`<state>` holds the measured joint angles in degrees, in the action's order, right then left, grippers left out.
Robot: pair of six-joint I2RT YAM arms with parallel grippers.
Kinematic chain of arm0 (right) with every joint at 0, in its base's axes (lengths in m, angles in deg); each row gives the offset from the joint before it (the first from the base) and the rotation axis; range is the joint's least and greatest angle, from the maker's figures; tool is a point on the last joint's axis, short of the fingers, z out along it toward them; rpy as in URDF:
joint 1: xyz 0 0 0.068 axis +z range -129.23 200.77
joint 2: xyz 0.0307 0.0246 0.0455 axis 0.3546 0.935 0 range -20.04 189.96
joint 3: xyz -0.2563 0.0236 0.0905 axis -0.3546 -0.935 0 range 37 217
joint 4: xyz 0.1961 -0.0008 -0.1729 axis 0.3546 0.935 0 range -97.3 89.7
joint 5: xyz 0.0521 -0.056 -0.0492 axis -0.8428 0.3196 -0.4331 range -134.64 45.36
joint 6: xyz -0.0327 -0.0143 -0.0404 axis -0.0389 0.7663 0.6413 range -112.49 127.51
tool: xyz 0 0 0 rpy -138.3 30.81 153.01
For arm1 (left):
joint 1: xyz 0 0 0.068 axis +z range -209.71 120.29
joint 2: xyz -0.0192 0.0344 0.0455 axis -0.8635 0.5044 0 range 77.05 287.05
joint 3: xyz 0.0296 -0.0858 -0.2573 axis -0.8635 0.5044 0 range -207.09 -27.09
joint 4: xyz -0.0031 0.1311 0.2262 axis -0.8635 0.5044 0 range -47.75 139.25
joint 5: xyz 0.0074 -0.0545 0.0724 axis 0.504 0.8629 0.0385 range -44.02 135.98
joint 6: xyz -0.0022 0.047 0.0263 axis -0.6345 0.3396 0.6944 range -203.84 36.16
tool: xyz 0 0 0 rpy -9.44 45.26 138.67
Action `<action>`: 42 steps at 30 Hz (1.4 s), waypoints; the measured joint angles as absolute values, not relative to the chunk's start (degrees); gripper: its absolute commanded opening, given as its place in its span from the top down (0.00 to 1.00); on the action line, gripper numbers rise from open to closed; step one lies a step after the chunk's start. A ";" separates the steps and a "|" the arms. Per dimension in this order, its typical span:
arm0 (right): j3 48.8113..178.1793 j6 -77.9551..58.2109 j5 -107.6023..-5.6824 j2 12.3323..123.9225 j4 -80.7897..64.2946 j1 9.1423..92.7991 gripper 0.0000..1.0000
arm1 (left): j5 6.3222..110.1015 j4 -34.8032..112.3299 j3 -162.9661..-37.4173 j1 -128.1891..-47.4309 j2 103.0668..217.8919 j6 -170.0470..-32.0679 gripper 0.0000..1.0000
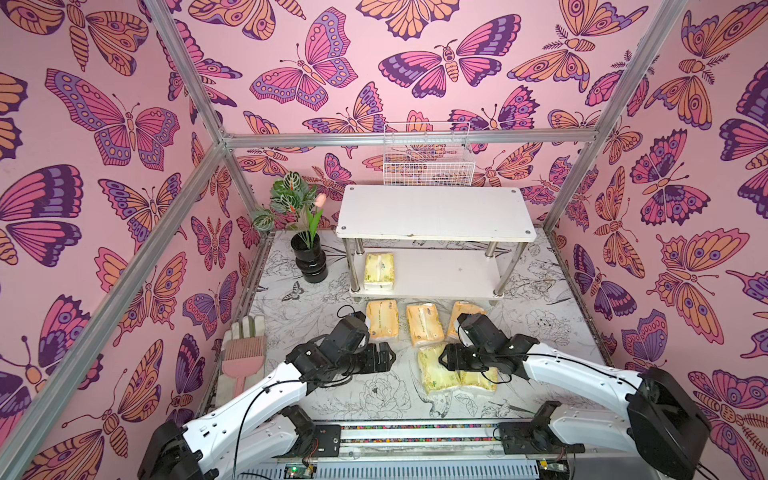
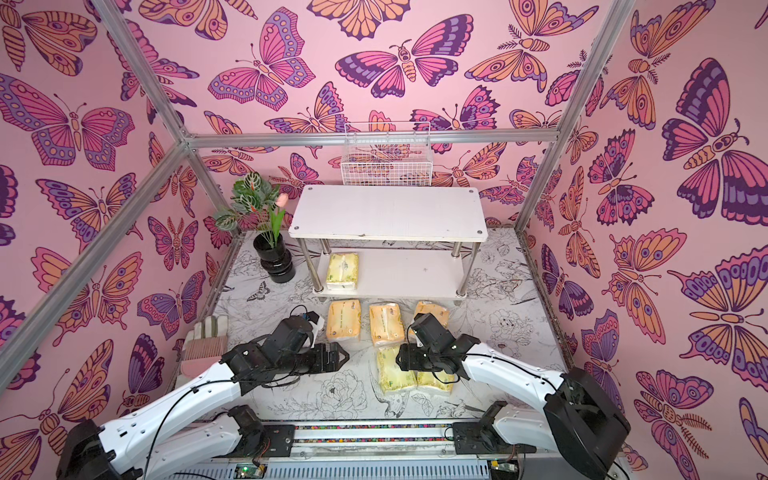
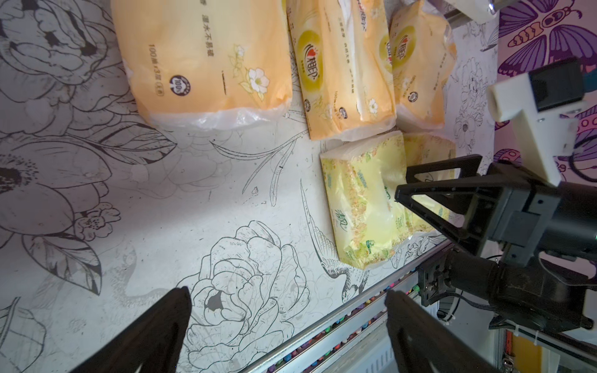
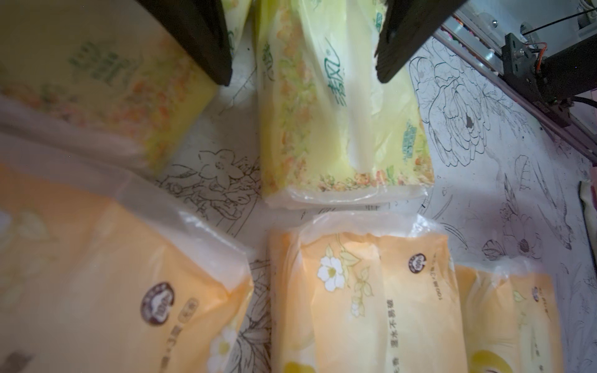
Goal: Place the tissue boxes on the shelf by color
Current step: Adjust the box of tissues at the center of the board, then pick up the box of tissues from the center of the board.
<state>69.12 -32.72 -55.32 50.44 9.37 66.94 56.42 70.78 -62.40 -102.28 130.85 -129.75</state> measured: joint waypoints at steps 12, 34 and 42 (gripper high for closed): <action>73.25 -36.15 -59.78 59.86 0.67 73.91 0.26 | 56.68 65.21 -60.08 -102.28 133.74 -132.13 0.01; 60.93 -38.64 -60.33 48.34 -3.96 75.29 0.15 | 61.93 51.76 -51.77 -102.50 139.88 -138.67 0.00; 62.35 -38.16 -65.72 56.25 -13.86 75.29 0.18 | 64.66 42.10 -51.58 -102.50 147.09 -141.51 0.01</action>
<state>62.35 -38.16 -65.72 56.25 -13.86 75.29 64.66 42.10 -51.58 -102.50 147.09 -141.51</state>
